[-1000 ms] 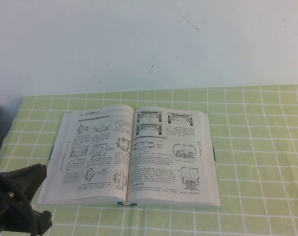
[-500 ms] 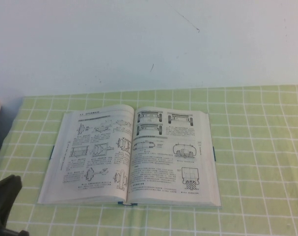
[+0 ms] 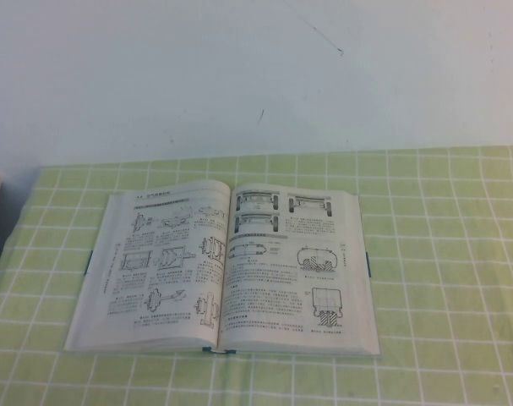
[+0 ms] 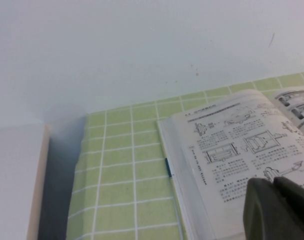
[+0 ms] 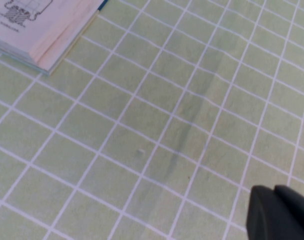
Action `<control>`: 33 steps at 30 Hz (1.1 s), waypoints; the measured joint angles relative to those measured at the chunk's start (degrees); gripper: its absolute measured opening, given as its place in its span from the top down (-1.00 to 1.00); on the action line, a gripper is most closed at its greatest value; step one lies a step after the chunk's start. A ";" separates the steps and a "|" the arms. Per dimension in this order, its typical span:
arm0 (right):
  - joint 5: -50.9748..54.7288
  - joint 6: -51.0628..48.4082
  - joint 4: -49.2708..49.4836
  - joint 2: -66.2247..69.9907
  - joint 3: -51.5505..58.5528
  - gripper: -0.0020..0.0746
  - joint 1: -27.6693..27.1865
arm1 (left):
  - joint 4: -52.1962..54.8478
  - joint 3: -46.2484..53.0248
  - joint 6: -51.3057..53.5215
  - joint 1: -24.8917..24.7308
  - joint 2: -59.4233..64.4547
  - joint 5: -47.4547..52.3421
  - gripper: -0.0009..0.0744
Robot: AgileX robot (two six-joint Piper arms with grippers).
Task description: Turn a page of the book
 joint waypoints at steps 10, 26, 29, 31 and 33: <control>0.00 0.00 0.00 0.00 0.00 0.95 0.00 | 0.55 0.16 -0.74 2.48 -2.69 6.81 0.99; 0.00 0.00 0.00 0.00 0.00 0.95 0.00 | 12.37 0.05 -20.93 2.48 -2.69 12.11 0.99; 0.00 0.00 0.00 0.00 0.00 0.95 0.00 | 12.63 0.05 -20.93 2.48 -2.69 12.22 0.99; 0.00 -0.11 0.00 0.00 0.00 0.95 0.00 | 12.74 0.05 -20.93 2.48 -2.69 12.22 0.99; 0.00 -0.11 0.00 0.00 0.00 0.95 0.00 | 12.84 0.05 -20.93 2.48 -2.69 12.33 0.99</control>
